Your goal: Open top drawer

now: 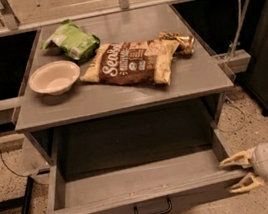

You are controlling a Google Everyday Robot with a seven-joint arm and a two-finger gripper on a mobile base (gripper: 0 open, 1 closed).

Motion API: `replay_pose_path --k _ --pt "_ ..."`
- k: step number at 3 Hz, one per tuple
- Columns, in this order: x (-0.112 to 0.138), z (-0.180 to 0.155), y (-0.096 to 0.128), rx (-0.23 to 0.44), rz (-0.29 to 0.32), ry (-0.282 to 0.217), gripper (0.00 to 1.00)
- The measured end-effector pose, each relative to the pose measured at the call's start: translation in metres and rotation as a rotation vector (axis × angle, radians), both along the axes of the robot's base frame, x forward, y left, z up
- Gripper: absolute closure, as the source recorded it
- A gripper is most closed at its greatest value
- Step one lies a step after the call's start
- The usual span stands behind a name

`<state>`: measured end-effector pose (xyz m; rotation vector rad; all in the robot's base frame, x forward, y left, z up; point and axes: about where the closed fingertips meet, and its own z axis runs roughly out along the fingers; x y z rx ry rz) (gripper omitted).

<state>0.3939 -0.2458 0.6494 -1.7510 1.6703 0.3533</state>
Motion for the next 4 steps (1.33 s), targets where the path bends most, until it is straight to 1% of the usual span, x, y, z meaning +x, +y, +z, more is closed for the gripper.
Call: replay_pose_path --k 1,2,3,4 --pt "-0.002 0.003 0.000 0.000 0.000 0.000 1.00" --pt "-0.010 0.003 -0.001 0.001 -0.004 -0.001 1.00" --pt "-0.012 0.004 0.000 0.001 -0.004 -0.001 0.82" --pt "-0.012 0.004 0.000 0.001 -0.004 -0.001 0.58"
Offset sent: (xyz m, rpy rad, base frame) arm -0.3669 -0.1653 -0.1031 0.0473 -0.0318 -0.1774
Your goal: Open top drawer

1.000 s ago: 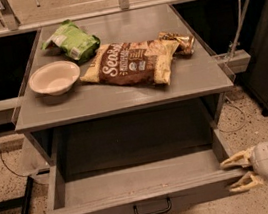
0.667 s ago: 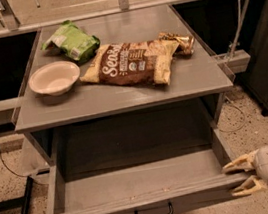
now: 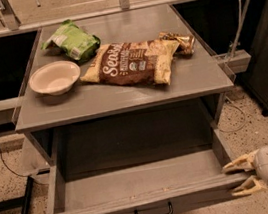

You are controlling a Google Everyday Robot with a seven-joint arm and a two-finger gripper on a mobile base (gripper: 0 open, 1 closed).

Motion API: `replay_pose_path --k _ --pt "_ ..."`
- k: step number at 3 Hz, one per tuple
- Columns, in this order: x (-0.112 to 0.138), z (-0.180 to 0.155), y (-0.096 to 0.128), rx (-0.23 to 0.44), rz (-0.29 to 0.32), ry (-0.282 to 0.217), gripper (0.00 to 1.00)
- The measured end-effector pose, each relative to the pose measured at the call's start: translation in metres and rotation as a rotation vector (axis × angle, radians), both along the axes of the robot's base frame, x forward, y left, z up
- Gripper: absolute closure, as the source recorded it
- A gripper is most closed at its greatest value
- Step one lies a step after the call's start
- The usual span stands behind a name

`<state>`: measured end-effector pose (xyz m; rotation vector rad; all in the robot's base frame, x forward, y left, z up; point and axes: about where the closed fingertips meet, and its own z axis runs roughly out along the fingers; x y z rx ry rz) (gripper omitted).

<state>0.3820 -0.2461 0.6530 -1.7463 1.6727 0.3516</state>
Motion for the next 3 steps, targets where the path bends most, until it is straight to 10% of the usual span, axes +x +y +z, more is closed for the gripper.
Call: replay_pose_path --k 1,2,3 --pt "-0.004 -0.002 0.000 0.015 0.011 0.016 0.35" --pt "-0.011 -0.002 0.000 0.030 0.015 0.031 0.37" --pt "-0.022 -0.004 0.000 0.050 0.017 0.051 0.60"
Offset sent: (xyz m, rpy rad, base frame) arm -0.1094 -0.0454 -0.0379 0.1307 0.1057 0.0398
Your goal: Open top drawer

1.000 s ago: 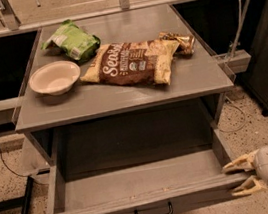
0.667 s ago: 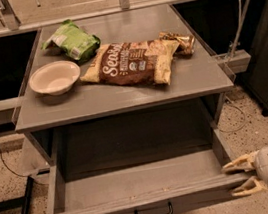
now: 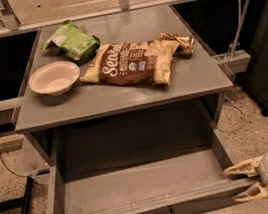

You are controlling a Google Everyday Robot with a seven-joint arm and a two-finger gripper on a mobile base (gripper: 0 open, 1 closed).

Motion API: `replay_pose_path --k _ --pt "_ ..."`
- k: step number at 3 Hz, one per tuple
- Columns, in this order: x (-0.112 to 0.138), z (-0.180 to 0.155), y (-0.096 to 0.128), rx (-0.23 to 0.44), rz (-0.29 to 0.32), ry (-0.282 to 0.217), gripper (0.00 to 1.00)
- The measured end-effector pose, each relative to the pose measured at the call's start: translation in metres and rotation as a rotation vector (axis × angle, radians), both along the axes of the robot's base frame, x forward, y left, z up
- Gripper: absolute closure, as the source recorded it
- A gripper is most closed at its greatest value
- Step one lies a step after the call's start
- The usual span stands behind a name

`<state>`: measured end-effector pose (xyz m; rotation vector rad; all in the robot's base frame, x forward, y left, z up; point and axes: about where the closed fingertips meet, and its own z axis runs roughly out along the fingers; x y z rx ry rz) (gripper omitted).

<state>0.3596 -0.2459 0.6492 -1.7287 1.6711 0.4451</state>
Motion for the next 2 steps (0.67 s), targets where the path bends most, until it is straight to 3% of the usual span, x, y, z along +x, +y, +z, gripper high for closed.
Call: replay_pose_path --k 1,2 --pt "0.000 0.003 0.000 0.000 0.000 0.000 0.84" --pt "-0.011 0.003 -0.004 0.004 -0.011 0.002 1.00"
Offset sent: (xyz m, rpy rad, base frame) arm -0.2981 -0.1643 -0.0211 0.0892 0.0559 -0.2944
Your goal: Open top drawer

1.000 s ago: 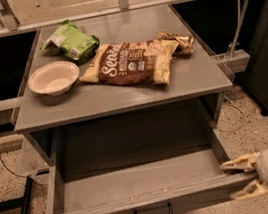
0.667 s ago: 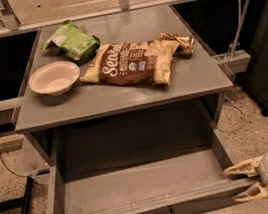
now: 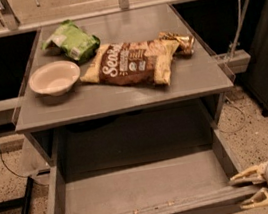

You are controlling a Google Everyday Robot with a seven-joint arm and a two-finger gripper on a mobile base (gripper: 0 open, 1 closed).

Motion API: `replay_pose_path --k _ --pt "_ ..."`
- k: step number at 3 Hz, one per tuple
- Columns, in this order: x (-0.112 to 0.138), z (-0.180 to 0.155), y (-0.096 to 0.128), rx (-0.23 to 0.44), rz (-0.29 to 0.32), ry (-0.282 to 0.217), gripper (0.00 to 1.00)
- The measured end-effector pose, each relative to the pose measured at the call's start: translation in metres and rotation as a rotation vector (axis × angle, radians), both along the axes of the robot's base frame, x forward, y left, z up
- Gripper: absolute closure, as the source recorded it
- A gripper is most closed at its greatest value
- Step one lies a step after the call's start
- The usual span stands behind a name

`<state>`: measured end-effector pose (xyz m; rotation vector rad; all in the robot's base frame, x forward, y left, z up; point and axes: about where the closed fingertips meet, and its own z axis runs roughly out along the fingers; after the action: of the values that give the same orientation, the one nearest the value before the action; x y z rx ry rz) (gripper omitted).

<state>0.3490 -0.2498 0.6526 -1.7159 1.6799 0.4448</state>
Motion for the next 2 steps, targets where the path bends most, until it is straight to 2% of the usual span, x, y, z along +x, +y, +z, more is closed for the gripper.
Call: replay_pose_path --k 2 --pt "-0.0100 0.0021 -0.0014 0.004 -0.008 0.001 1.00"
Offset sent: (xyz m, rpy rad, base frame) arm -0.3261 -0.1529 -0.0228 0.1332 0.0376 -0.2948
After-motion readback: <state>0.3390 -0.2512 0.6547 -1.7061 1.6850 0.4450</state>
